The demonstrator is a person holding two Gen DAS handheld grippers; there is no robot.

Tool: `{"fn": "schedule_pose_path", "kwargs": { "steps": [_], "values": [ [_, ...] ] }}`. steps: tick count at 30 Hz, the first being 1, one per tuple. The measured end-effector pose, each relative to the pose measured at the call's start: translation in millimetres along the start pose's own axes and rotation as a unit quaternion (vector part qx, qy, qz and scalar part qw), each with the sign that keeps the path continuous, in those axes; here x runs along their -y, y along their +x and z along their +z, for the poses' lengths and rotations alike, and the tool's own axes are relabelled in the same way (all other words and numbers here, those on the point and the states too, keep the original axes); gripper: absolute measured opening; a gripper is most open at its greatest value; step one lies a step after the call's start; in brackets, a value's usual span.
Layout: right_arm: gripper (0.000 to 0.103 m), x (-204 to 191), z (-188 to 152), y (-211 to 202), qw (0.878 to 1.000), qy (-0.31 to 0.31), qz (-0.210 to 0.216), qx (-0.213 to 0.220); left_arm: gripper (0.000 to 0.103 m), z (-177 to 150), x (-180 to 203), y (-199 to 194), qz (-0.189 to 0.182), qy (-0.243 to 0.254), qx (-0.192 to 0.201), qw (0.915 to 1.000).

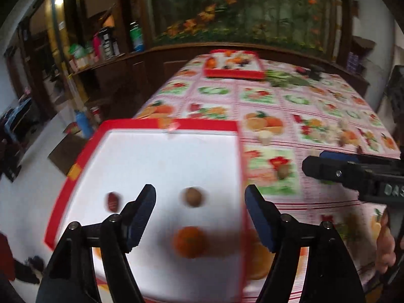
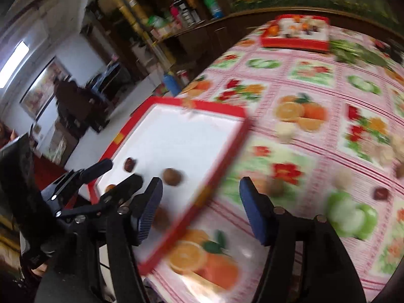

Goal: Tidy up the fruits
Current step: 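Move both grippers back over the cloth toward the red dates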

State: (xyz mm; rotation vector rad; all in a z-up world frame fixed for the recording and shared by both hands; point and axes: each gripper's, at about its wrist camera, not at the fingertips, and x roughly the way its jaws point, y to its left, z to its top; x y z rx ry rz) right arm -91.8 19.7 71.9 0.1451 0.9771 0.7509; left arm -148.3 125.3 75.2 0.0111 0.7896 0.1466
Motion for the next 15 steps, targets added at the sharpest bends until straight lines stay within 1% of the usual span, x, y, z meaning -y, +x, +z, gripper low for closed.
{"fn": "schedule_pose_path", "kwargs": {
  "steps": [1, 4, 6, 8, 10, 12, 15],
  "values": [
    [0.065, 14, -4, -12, 1.0, 0.007, -0.013, 0.01, 0.079, 1, 14, -1, -0.014, 0.01, 0.003, 0.9998],
    [0.065, 59, -20, -50, 0.997, 0.033, -0.062, 0.037, 0.079, -1, 48, 3, -0.044, 0.03, -0.002, 0.9986],
    [0.067, 93, -35, -76, 0.992, 0.059, -0.097, 0.052, 0.079, -5, 67, 11, -0.066, 0.034, -0.017, 0.9971],
    [0.067, 126, -51, -98, 0.985, 0.088, -0.134, 0.063, 0.079, -7, 83, 19, -0.08, 0.038, -0.034, 0.9955],
    [0.067, 150, -63, -113, 0.98, 0.113, -0.151, 0.067, 0.079, -6, 103, 25, -0.089, 0.055, -0.042, 0.9936],
    [0.067, 165, -70, -120, 0.976, 0.127, -0.16, 0.071, 0.079, -3, 116, 26, -0.093, 0.069, -0.041, 0.9925],
    [0.067, 179, -70, -127, 0.972, 0.132, -0.178, 0.071, 0.079, 5, 135, 27, -0.105, 0.086, -0.036, 0.9902]
  ]
}}
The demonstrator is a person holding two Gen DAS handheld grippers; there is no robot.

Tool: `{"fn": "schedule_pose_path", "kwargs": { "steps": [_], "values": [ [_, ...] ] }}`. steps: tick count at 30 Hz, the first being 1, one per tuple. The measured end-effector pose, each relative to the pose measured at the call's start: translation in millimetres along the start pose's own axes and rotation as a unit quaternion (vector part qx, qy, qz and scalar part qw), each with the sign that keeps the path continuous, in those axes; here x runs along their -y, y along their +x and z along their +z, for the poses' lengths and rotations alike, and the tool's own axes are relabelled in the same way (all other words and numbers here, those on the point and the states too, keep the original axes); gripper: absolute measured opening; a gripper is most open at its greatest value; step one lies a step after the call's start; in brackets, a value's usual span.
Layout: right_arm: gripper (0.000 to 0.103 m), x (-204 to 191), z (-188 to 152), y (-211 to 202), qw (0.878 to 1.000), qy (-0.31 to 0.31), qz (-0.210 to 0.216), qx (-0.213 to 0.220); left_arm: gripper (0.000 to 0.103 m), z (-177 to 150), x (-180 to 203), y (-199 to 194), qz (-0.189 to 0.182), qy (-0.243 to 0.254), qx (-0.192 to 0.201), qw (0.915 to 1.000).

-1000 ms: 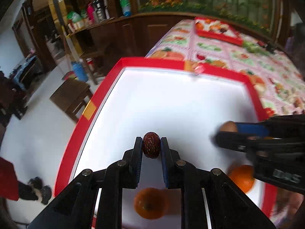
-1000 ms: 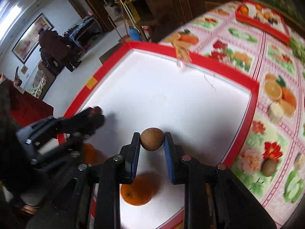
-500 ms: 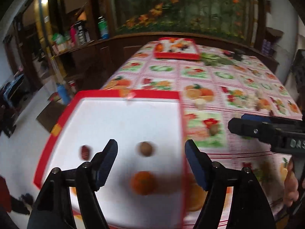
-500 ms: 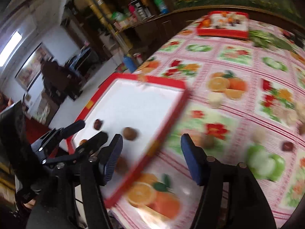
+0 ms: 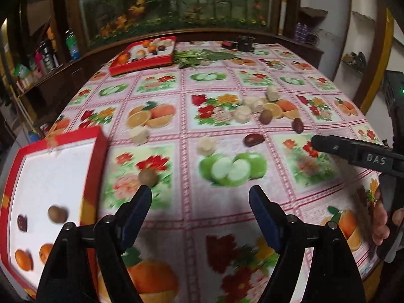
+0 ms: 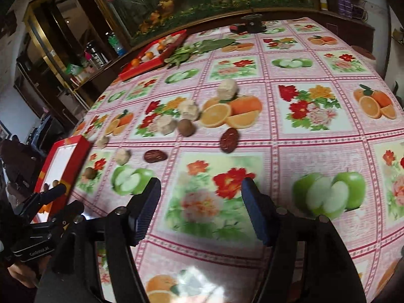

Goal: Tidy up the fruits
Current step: 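Move both grippers back over the cloth toward the red dates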

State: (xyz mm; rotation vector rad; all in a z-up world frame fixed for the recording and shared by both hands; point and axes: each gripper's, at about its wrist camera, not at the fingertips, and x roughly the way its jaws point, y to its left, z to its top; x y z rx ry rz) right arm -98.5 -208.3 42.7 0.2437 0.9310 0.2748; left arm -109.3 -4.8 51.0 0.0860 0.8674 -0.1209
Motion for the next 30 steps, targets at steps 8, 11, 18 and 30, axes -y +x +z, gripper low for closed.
{"fn": "schedule_pose_path", "kwargs": {
  "steps": [8, 11, 18, 30],
  "values": [
    [0.067, -2, 21, 25, 0.999, -0.029, -0.027, -0.02, 0.079, 36, 29, 29, -0.021, 0.056, 0.005, 0.9982],
    [0.067, 1, 29, 34, 0.998, -0.039, -0.048, -0.025, 0.077, 43, 35, 41, -0.039, 0.077, -0.001, 0.9963],
    [0.052, 9, 42, 51, 0.996, -0.034, -0.063, -0.049, 0.066, 54, 46, 62, -0.064, 0.099, -0.013, 0.9929],
    [0.042, 9, 42, 49, 0.995, -0.042, -0.072, -0.046, 0.047, 53, 49, 86, -0.086, 0.116, -0.039, 0.9888]
  ]
}}
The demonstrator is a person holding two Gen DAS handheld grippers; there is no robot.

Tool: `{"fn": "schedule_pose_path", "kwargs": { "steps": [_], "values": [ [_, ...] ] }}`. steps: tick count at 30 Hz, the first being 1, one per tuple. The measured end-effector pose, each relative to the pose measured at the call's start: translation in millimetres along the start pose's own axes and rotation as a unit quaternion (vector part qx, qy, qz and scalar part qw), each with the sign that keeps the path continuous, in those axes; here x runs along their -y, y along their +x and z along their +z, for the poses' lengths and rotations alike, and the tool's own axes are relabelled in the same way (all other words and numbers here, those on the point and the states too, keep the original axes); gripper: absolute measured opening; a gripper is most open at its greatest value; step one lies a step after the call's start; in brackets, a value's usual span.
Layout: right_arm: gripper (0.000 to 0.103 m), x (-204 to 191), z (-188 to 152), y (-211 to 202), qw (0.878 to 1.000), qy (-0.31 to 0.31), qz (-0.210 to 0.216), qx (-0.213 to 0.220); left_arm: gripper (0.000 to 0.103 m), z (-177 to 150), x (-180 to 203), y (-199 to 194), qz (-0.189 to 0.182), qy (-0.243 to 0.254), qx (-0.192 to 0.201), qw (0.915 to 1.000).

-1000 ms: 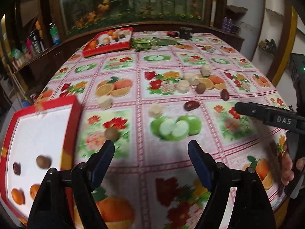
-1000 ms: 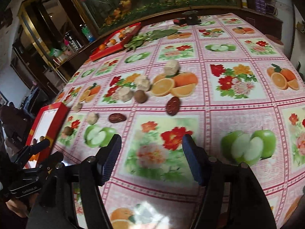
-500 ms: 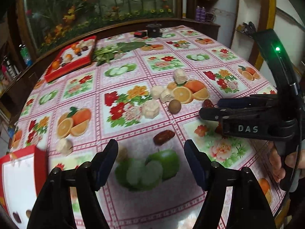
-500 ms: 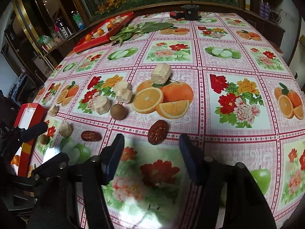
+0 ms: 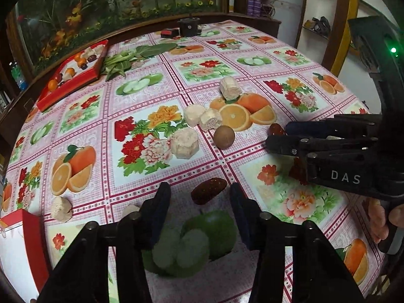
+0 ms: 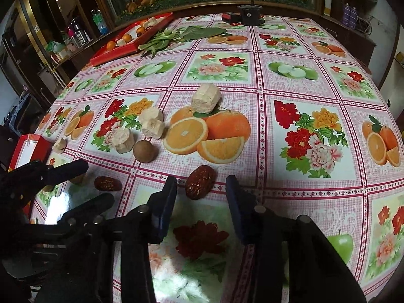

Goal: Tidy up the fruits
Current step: 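Move both grippers back over the cloth toward the red dates, then grasp a red date with the left gripper while the right gripper grasps another date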

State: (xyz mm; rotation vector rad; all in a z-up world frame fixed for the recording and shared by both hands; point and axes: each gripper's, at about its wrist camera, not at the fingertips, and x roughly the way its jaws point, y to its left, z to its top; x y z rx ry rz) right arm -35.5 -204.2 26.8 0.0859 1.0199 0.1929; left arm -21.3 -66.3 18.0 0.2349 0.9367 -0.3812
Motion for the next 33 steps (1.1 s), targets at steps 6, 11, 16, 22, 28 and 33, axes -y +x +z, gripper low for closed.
{"fn": "schedule_pose_path", "kwargs": {
  "steps": [6, 11, 16, 22, 28, 33],
  "values": [
    [0.042, -2, -3, -1, 1.0, 0.0, -0.002, 0.004, 0.035, 0, 2, 3, -0.026, 0.007, 0.001, 0.9996],
    [0.041, -5, -4, -1, 1.0, -0.006, -0.011, 0.007, 0.023, -4, 2, 1, -0.027, 0.003, 0.007, 0.9996],
    [0.028, -8, -6, -1, 0.999, -0.012, -0.036, 0.011, 0.02, -7, 3, -1, -0.026, -0.014, 0.01, 0.9995],
    [0.021, -6, -9, -3, 0.999, -0.006, -0.046, 0.019, 0.02, -13, 0, -7, -0.022, -0.053, 0.012, 0.9983],
    [0.021, -8, -16, -7, 0.998, -0.009, -0.055, 0.026, 0.018, -24, 0, -32, -0.007, -0.071, 0.037, 0.9968],
    [0.021, -13, -26, -27, 0.998, -0.011, -0.049, 0.047, 0.018, -40, -5, -54, 0.002, -0.093, 0.059, 0.9939]
  ]
}}
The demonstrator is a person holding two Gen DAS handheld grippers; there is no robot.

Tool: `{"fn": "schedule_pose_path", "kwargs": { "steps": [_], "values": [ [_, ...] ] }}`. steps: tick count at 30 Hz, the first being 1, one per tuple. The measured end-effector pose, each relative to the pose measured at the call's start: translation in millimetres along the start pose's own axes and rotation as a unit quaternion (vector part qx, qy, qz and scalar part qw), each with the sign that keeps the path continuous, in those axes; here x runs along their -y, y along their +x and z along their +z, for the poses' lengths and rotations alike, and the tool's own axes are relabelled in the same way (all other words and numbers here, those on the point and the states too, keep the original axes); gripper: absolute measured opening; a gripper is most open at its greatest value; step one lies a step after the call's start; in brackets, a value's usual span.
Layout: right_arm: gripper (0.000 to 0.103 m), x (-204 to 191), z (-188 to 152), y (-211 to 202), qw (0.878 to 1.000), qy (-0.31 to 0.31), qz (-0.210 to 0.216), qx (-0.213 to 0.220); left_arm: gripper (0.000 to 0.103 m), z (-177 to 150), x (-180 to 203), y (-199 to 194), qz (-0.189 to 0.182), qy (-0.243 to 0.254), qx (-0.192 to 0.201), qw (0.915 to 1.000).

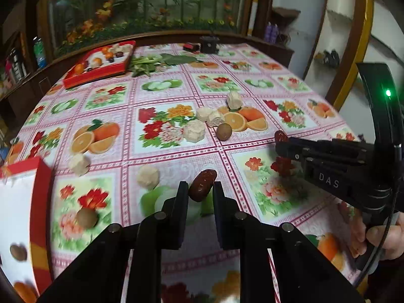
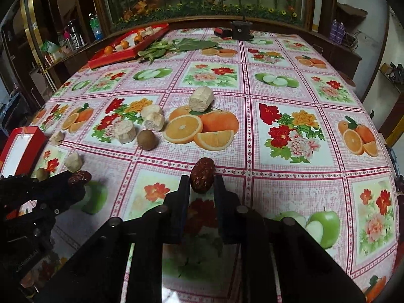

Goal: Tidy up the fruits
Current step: 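Grasp a red date with the left gripper while the right gripper grasps another date, then carry both dates into the white tray and open both grippers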

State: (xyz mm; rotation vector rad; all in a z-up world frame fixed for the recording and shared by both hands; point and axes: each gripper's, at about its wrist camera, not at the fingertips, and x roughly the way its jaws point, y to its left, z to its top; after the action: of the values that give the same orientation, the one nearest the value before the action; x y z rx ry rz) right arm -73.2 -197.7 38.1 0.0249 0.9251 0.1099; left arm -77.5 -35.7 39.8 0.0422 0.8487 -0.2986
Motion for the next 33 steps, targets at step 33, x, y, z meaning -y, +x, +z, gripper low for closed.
{"fn": "schedule_pose_path", "kwargs": {
  "steps": [33],
  "values": [
    [0.021, -14, -34, -42, 0.997, 0.024, 0.069, 0.019, 0.017, -51, -79, -56, 0.035, -0.088, 0.024, 0.9952]
  ]
}}
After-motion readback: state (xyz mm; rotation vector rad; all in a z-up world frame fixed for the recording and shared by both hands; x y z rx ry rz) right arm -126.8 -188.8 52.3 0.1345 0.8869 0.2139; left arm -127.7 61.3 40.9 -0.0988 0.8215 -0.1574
